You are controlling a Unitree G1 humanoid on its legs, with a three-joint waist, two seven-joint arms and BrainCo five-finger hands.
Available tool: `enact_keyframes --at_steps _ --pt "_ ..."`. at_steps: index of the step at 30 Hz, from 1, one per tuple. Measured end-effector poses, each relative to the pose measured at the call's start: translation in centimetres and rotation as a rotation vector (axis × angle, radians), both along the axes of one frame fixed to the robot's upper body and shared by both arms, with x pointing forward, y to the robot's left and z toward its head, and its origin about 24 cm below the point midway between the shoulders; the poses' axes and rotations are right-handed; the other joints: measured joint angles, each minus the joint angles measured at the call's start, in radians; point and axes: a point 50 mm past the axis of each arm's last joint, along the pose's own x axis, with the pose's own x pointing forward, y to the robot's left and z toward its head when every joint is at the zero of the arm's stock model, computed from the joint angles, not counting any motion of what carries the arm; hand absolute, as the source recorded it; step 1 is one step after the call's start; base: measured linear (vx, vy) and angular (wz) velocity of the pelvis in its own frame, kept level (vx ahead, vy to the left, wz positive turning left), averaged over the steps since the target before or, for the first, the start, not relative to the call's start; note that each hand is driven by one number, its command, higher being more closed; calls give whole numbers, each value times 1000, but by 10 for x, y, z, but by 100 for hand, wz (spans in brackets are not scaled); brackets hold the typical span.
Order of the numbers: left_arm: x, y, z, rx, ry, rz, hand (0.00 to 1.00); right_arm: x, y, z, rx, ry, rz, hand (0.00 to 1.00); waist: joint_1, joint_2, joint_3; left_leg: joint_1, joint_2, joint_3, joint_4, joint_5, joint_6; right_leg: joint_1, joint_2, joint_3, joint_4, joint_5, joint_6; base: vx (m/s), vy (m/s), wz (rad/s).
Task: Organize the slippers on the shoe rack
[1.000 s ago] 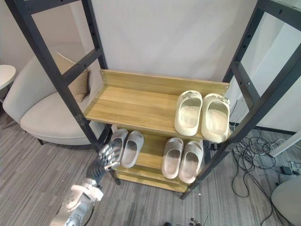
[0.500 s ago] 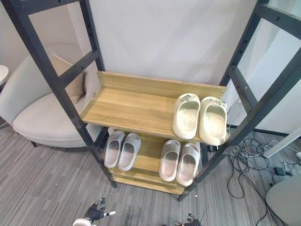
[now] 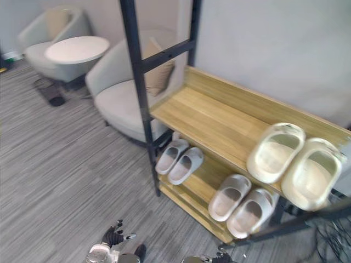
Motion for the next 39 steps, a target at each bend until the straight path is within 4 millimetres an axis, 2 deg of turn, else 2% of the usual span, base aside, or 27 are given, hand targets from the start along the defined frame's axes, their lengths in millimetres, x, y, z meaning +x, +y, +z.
enact_keyframes --at_steps 1,2,3,5,7,8,9,10,11,14,17,18,19,21,23,24,25,26,27,29,30,31,32,33,36,38,39 --pt "2 -3 0 -8 -5 0 0 2 0 0 -2 -5 -2 0 -1 0 2 -14 7 48 -1 12 20 4 -6 -28 -5 3 -6 -60 -137 125" --pt "6 -8 2 -22 -16 0 0 5 0 1 -7 -13 -4 0 0 -1 2 -36 32 159 3 10 75 -2 -13 -82 -21 14 -20 -45 -58 110" --pt "12 -11 3 -28 -28 -4 0 12 3 2 -1 -30 -6 0 -1 -17 12 -107 87 353 152 -37 115 -1 -32 -137 -42 31 -25 0 -59 114" --pt "16 -13 5 -32 -36 -9 0 17 4 3 3 -43 -10 0 -4 -13 17 -137 124 502 328 -73 131 26 -44 -195 -51 38 -21 55 -26 97" --pt "18 -12 3 -19 -25 -25 0 23 0 6 -5 -61 -24 0 -19 8 23 -139 136 607 311 -100 153 45 -25 -256 -41 43 -30 74 25 148" --pt "18 -12 3 -17 -27 -27 0 24 0 6 -2 -64 -27 0 -19 11 25 -123 114 600 252 -96 145 45 -27 -258 -60 50 -42 66 173 145" --pt "22 -4 5 5 -34 -27 0 23 9 4 24 -60 -32 0 -23 -36 20 -108 85 614 213 -115 149 60 -78 -274 -116 50 -33 108 152 79" --pt "19 -1 2 17 -13 -23 0 34 13 7 43 -96 -39 0 -12 -15 30 -102 128 631 360 -201 143 104 -64 -292 -154 61 10 156 139 59" --pt "19 -2 1 16 -5 -25 0 37 12 9 45 -110 -45 0 -10 11 32 -86 129 618 330 -231 105 112 -50 -293 -157 66 13 168 101 42" --pt "15 -2 -3 29 24 -40 0 43 28 9 88 -122 -34 0 -16 14 41 -62 73 598 284 -224 130 100 -86 -288 -105 82 30 94 197 26" --pt "10 2 -5 38 40 -38 0 48 30 10 98 -133 -27 0 -17 10 46 -36 33 574 244 -242 147 -20 -139 -264 175 100 52 52 175 31" --pt "10 4 -5 49 44 -45 0 48 30 10 98 -133 -27 0 -19 6 47 -9 8 549 215 -236 157 -74 -154 -237 291 120 42 120 121 62" --pt "8 5 -6 55 56 -51 0 45 29 9 96 -127 -32 0 -40 3 46 30 -11 518 167 -237 167 -112 -118 -162 349 67 39 111 86 65" --pt "4 10 -8 73 75 -44 0 46 31 9 106 -130 -32 0 -43 -1 41 77 -20 484 109 -230 171 -163 -46 -102 339 26 32 176 23 54" --pt "3 11 -9 71 80 -35 0 47 31 10 111 -140 -32 0 -52 1 40 111 -23 453 70 -229 172 -208 7 -95 281 16 24 293 -44 65" --pt "4 10 -8 69 79 -36 0 49 31 11 113 -152 -36 0 -62 0 35 134 -32 411 49 -231 161 -237 47 -88 198 24 0 285 -68 72" --pt "4 10 -8 69 78 -36 0 49 31 11 113 -153 -38 0 -63 0 35 137 -35 407 49 -232 157 -238 48 -88 187 27 -6 329 -102 93" --pt "4 11 -9 68 80 -35 0 47 29 11 111 -149 -46 0 -72 -8 30 145 -48 377 59 -243 140 -228 46 -89 113 47 -37 298 -113 90" --pt "1 7 -10 51 90 -17 0 45 26 10 109 -142 -67 0 -73 -3 18 147 -45 341 109 -270 125 -200 45 -106 88 73 -60 401 -133 92" --pt "-2 0 -12 15 92 23 0 42 22 8 103 -124 -86 0 -57 28 11 134 -26 353 189 -279 106 -148 47 -140 56 64 -72 486 -107 63" --pt "-2 -3 -11 -7 83 56 0 43 21 9 99 -128 -84 0 -57 40 18 102 -13 382 307 -273 98 -106 46 -156 40 64 -72 573 -109 76" --pt "-2 -6 -9 -30 66 92 0 41 23 9 104 -124 -81 0 -54 41 25 36 32 432 542 -230 44 -28 47 -169 19 64 -73 456 -90 68" --pt "-1 -6 -8 -34 54 100 0 39 24 9 105 -124 -77 0 -52 36 28 1 62 466 638 -235 40 13 49 -172 0 61 -79 557 -67 70" --pt "0 -4 -5 -34 30 114 0 38 28 9 108 -124 -59 0 -41 27 32 -46 144 559 795 -255 54 106 49 -177 -40 50 -97 466 -36 43" --pt "8 0 -1 -31 -4 133 0 47 29 12 107 -147 -45 0 -14 23 33 -170 226 666 811 -290 88 196 27 -179 -112 49 -97 473 34 16" --pt "15 1 2 -27 -23 127 0 47 29 11 109 -142 -50 0 -5 15 38 -224 197 705 664 -284 104 232 -8 -189 -142 49 -96 395 103 23" --pt "16 0 3 -25 -27 120 0 46 28 10 109 -134 -53 0 -4 15 39 -240 157 719 495 -235 134 255 -28 -207 -144 46 -89 706 234 49"
